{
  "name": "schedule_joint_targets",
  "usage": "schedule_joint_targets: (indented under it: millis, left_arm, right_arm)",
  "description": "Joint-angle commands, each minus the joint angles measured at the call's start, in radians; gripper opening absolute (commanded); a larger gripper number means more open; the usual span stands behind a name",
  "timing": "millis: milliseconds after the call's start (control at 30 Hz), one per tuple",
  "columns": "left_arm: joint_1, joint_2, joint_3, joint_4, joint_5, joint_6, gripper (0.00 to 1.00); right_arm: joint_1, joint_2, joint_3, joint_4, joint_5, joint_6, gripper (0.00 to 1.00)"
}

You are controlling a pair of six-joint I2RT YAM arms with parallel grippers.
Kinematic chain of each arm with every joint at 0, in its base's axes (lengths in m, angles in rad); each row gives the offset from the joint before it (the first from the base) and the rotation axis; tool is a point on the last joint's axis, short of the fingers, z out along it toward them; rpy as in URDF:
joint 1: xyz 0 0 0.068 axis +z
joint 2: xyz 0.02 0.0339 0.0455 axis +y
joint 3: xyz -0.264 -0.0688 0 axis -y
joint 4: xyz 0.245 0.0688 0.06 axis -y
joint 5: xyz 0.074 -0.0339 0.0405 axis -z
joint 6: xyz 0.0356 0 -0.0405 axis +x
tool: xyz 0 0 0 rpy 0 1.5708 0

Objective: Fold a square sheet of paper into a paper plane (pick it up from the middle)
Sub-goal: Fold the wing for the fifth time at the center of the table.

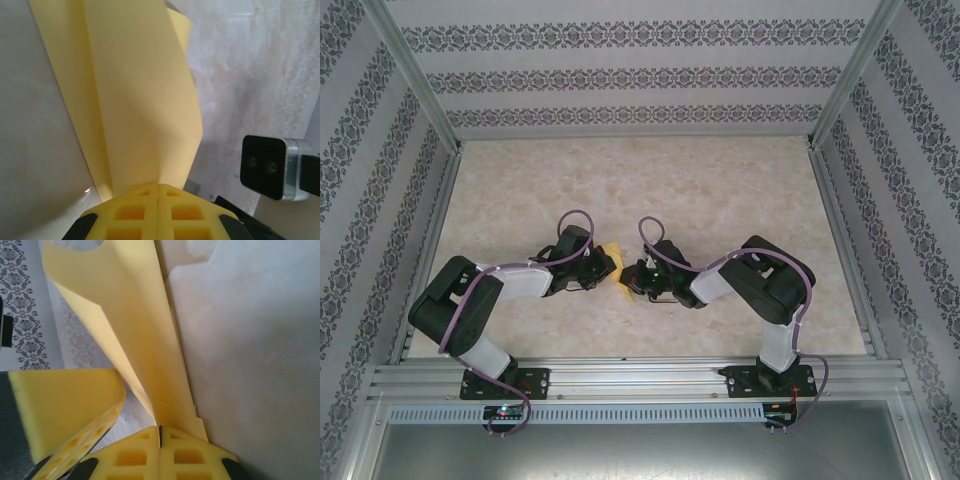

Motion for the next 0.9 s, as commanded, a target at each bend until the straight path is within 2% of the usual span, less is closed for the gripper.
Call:
schedule_joint_targets:
  millis: [0, 267, 567, 733, 867]
  left_arm:
    - [0.006, 0.014, 0.011, 0.068, 0.005, -0.005, 0.00]
    - [0.006, 0.016, 0.032, 0.043, -0.005, 0.027, 0.00]
    - [0.016, 0.129, 0.050, -0.048, -0.027, -0.012, 0.00]
    - [0.017, 0.158, 0.042, -0.080, -0.027, -0.036, 0.00]
    - [0.022, 0.149, 0.042, -0.118, -0.040, -0.026, 0.00]
  right_arm:
    - [-0.011, 0.044, 0.000, -0.063, 0.011, 0.011, 0.00]
    - [-0.010, 0.051, 0.008, -0.070, 0.005, 0.010, 0.00]
    - [-0.010, 0.044, 0.008, -0.078, 0.004, 0.000, 0.01]
    - [-0.013, 0.000, 0.012, -0.131, 0.004, -0.033, 0.06]
    - [-0.017, -0.057, 0.008, -0.209, 0.011, -0.065, 0.18]
